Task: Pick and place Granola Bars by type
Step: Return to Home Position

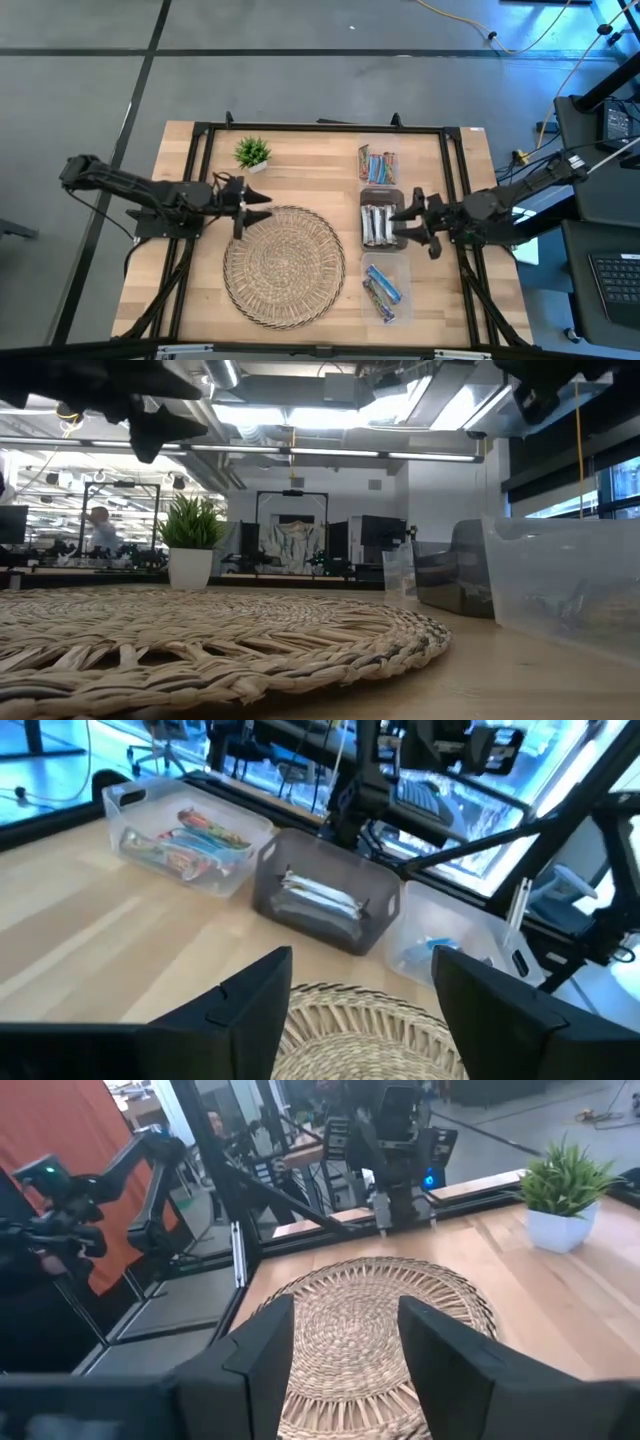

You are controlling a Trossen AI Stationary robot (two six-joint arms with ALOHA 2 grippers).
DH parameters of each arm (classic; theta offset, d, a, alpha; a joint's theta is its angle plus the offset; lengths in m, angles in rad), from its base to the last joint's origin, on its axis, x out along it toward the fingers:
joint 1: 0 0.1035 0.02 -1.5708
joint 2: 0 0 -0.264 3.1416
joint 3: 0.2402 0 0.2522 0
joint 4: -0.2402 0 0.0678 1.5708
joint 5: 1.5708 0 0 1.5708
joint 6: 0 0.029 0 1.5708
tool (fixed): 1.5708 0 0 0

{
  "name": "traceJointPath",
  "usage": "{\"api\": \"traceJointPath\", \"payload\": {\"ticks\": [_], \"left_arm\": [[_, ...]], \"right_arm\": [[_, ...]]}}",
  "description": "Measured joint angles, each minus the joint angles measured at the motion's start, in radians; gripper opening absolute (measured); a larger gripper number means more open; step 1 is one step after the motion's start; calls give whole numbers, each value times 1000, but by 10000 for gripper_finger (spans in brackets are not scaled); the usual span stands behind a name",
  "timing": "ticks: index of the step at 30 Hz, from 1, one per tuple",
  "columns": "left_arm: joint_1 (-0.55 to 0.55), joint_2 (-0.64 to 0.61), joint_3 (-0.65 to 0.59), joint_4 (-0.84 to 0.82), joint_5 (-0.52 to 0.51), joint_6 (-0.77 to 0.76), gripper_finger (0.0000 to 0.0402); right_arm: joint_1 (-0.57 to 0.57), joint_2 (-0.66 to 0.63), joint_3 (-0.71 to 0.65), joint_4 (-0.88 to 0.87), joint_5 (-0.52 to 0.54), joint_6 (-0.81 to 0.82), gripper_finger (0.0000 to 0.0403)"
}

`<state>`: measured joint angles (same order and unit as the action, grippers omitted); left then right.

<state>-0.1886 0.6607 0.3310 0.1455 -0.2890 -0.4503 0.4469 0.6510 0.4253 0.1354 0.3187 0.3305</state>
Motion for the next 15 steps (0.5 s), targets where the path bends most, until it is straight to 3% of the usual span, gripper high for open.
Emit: {"api": "traceJointPath", "payload": {"ticks": [15], "left_arm": [[73,-226,-33,-151,-11,81,131]], "right_arm": [[-5,-319,-199,-9,28,-134,184]]}}
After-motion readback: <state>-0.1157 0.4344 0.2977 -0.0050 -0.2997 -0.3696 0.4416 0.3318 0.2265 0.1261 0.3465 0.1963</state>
